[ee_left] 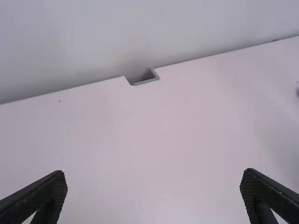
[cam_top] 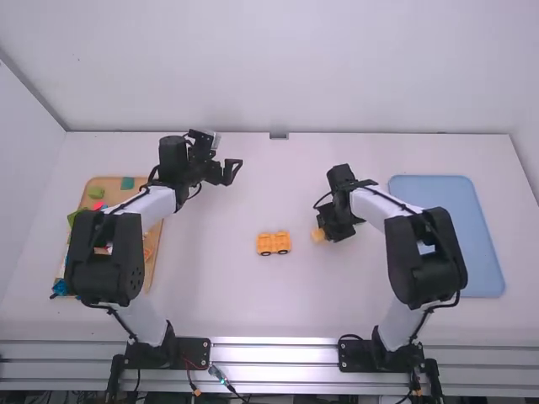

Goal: Assemble lego blocks to make yellow taxi

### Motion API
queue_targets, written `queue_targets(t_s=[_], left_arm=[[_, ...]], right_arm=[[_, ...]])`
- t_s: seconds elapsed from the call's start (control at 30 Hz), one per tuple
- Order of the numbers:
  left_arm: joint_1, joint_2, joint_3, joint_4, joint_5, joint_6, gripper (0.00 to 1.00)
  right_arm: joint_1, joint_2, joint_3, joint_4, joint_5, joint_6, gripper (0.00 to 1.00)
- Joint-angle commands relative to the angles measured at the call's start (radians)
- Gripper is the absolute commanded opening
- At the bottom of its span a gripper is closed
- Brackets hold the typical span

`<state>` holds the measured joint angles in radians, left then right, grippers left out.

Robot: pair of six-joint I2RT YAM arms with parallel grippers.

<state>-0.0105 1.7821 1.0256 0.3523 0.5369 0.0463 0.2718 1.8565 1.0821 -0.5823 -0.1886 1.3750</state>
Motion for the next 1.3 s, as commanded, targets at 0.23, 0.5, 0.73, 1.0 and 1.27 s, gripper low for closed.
queue_targets(t_s=[0.23, 0.5, 0.73, 1.0, 1.27], left_arm=[[0.003, 0.000, -0.003, -0.003, -0.003, -0.029, 0.99], [0.003, 0.000, -0.003, -0.008, -0.003, -0.029, 0.99], [0.003, 0.000, -0.003, -0.013, -0.003, -0.029, 0.99], [0.003, 0.000, -0.003, -0.015, -0.003, -0.035, 0.99], [0.003, 0.000, -0.003, -0.026, -0.003, -0.035, 0.99]], right_arm=[[0.026, 0.008, -0.018, -0.041, 0.005, 0.315, 0.00], [0.093, 0.008, -0.018, 0.052, 0.096, 0.351, 0.00], [0.096, 0.008, -0.018, 0.025, 0.108, 0.383, 0.05], [0.095, 0.008, -0.124, 0.187, 0.070, 0.383, 0.00], [0.068, 0.008, -0.153, 0.238, -0.007, 0.380, 0.46]])
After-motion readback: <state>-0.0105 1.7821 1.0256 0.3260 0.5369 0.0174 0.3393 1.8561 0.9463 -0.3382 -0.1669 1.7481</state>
